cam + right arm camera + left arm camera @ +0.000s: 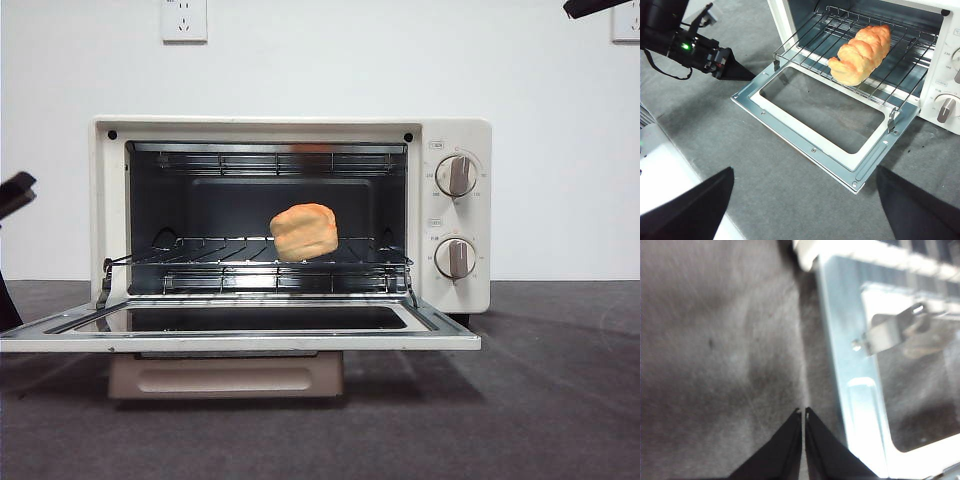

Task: The left arm flap open the oven, the right arm pick bread and place it into oven, the left arm flap close the oven

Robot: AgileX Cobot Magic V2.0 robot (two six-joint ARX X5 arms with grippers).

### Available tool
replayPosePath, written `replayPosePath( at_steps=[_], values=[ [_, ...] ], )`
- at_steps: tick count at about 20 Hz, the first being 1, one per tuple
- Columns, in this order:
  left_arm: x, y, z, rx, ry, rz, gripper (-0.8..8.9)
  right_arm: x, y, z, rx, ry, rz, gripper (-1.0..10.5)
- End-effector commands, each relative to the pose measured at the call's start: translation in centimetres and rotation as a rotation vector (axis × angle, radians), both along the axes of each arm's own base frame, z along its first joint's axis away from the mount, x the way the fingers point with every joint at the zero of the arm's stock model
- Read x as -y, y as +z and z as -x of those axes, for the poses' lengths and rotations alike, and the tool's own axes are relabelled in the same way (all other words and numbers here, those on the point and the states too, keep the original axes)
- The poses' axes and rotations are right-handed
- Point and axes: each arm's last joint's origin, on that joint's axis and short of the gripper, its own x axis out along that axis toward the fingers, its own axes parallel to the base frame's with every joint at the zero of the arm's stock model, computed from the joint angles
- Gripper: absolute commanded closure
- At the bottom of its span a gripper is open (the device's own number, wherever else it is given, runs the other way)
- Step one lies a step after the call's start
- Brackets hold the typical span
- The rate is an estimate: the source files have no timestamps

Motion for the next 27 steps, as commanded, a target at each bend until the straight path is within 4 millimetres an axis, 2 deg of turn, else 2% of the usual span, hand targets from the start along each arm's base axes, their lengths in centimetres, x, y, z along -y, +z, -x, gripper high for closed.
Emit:
replayPosePath(
  at_steps=[1,12,21,27],
  values=[
    [0.1,-0.7,-0.5,-0.009,-0.035,0.026,7.99,-0.1,0.4,0.1,0.014,0.016,-0.005,5.1],
    [0.5,-1.6,-0.8,-0.047,-0.111,0.146,7.99,-0.1,0.4,0.0,0.012,0.009,-0.007,5.1],
    [0.1,0.0,-2.1,0.042,-0.091,0.370,7.99,-0.1,0.4,0.0,0.012,0.009,-0.007,5.1],
    [-0.7,1.0,-2.9,0.129,-0.042,0.421,7.99,-0.1,0.4,0.0,0.003,0.004,-0.014,5.1]
  ],
)
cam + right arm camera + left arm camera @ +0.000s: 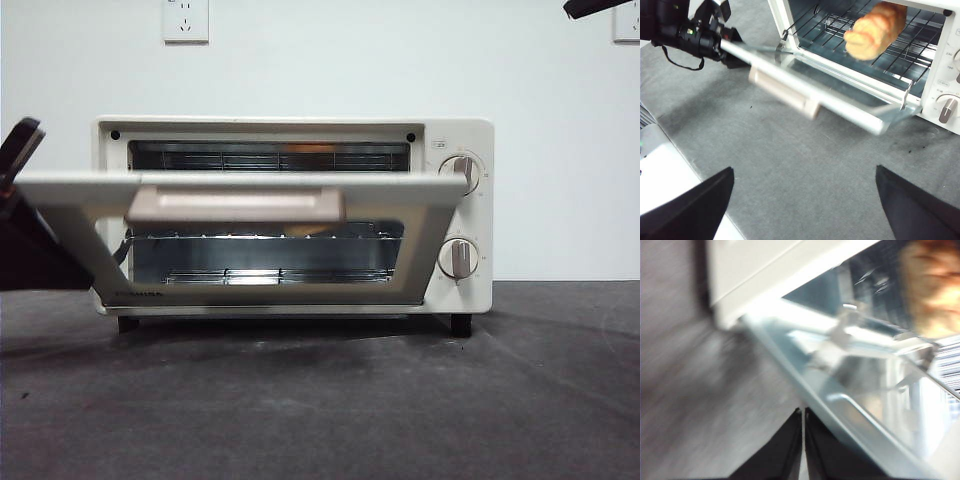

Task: The left arm flap open the oven, the right arm pick bread and place it into oven, the left arm flap close the oven

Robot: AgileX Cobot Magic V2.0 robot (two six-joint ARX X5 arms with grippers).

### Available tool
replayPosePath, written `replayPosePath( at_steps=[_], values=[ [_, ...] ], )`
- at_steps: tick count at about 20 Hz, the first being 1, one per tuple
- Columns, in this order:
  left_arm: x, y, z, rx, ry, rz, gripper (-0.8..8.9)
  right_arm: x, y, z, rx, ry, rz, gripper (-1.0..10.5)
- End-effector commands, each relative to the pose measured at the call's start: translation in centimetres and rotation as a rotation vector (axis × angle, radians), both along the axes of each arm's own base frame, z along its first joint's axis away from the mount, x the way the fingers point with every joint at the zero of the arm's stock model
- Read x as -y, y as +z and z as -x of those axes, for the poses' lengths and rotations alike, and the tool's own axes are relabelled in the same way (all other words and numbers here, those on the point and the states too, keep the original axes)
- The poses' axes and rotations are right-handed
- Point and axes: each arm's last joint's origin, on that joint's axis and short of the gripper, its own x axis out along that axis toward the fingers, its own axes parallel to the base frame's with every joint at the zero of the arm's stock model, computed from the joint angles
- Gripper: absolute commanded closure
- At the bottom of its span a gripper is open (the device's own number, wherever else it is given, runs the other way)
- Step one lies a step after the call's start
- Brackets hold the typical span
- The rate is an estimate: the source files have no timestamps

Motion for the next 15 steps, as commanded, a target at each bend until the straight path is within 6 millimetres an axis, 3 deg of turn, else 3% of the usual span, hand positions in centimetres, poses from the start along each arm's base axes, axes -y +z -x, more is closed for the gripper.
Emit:
replayPosePath(
  at_steps=[1,9,15],
  values=[
    [-0.2,0.8,-0.6,0.049,0.013,0.038,7.99,-0.1,0.4,0.1,0.003,0.005,-0.014,5.1],
    [-0.6,2.3,-1.4,0.196,0.041,0.065,7.98,-0.1,0.4,0.0,0.000,-0.001,-0.015,5.1],
    [-0.4,2.5,-1.3,0.194,0.033,0.068,7.98,-0.1,0.4,0.0,0.007,-0.017,-0.009,5.1]
  ],
)
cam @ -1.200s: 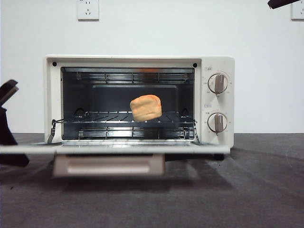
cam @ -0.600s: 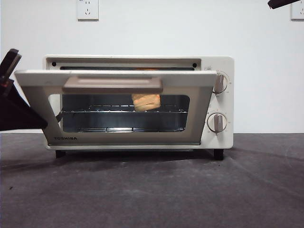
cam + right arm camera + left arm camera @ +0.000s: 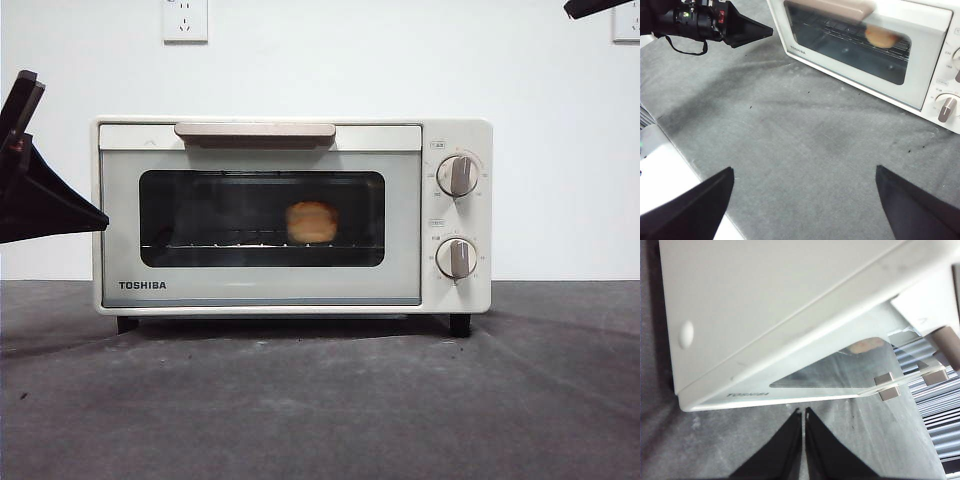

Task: The left arm flap open the oven, the right arm pick bread and place it into oven, the left arm flap close the oven

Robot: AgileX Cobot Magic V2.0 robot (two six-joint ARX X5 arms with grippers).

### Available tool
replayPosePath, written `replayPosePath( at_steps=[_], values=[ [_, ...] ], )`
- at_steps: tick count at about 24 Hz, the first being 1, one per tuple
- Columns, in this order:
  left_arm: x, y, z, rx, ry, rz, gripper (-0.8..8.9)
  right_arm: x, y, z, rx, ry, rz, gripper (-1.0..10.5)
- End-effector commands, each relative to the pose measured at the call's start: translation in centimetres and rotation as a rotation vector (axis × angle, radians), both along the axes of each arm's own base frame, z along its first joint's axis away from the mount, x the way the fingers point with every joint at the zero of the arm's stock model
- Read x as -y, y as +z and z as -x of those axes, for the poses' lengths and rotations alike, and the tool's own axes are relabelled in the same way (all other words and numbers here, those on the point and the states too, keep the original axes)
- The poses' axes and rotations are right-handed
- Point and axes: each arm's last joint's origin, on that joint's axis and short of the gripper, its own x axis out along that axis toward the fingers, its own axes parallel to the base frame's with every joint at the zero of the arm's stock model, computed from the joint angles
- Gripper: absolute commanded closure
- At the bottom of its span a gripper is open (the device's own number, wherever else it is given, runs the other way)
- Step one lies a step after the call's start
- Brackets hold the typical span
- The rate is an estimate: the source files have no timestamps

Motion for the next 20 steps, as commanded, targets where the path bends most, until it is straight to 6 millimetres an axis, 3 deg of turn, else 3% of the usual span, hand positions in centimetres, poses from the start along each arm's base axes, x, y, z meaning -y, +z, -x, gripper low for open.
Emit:
replayPosePath(
  at_steps=[1,10,20],
  values=[
    [0.2,0.6,-0.1,0.023,-0.009,-0.001,7.98,-0.1,0.4,0.0,0.011,-0.019,-0.006,5.1],
    [1.0,4.5,2.6,0.151,0.011,-0.082,7.96,0.0,0.4,-0.1,0.030,-0.061,0.010,5.1],
    [2.0,10.8,7.6,0.250,0.030,-0.400,7.97,0.1,0.4,-0.3,0.065,-0.117,0.029,5.1]
  ],
)
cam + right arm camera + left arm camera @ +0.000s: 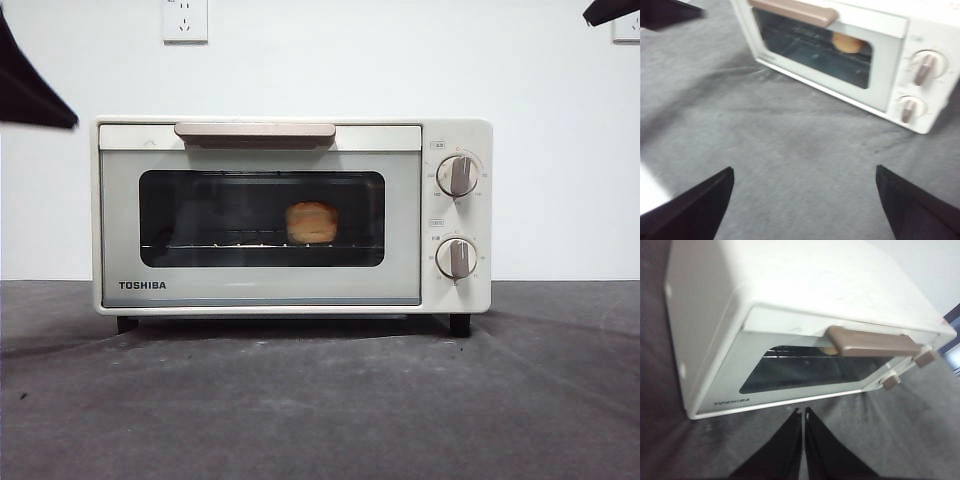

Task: The left arm flap open the oven, the right arm pick bread and place it into oven, the left arm flap close the oven

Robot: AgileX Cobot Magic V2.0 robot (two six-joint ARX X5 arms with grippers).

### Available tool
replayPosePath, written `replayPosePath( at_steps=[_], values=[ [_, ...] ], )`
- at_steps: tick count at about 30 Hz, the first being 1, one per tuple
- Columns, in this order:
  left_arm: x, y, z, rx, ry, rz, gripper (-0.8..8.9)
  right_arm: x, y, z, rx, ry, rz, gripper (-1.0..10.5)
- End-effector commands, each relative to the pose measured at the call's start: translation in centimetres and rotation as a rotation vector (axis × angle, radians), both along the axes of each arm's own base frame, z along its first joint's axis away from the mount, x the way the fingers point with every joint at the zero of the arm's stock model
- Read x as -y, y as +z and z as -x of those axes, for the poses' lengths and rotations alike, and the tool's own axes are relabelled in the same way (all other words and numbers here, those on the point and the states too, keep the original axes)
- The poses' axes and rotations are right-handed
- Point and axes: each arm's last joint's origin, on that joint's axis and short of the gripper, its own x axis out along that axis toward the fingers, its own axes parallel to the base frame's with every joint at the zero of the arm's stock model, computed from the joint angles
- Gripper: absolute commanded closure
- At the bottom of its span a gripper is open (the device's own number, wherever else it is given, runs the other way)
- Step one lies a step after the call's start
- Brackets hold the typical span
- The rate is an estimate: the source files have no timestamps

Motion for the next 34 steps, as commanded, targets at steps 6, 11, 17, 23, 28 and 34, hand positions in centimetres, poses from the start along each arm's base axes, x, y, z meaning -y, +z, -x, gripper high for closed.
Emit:
replayPosePath(
  at_steps=[6,11,17,23,28,34],
  values=[
    [0.6,5.2,3.6,0.093,-0.087,-0.176,7.97,-0.2,0.8,-0.2,0.054,-0.036,-0.029,5.1],
    [0.4,7.0,5.8,0.105,-0.120,-0.204,7.97,-0.2,0.8,-0.2,0.057,-0.035,-0.033,5.1],
    [0.1,7.5,7.6,0.127,-0.118,-0.202,7.97,-0.2,0.8,-0.2,0.057,-0.035,-0.034,5.1],
    [0.0,7.6,8.1,0.138,-0.117,-0.200,7.96,-0.2,0.8,-0.2,0.057,-0.034,-0.034,5.2],
    [0.0,7.6,8.1,0.137,-0.117,-0.200,7.94,-0.2,0.8,-0.2,0.056,-0.035,-0.033,8.3],
    [0.0,7.6,8.1,0.139,-0.117,-0.200,7.94,-0.2,0.8,-0.2,0.057,-0.036,-0.033,9.4]
  ],
)
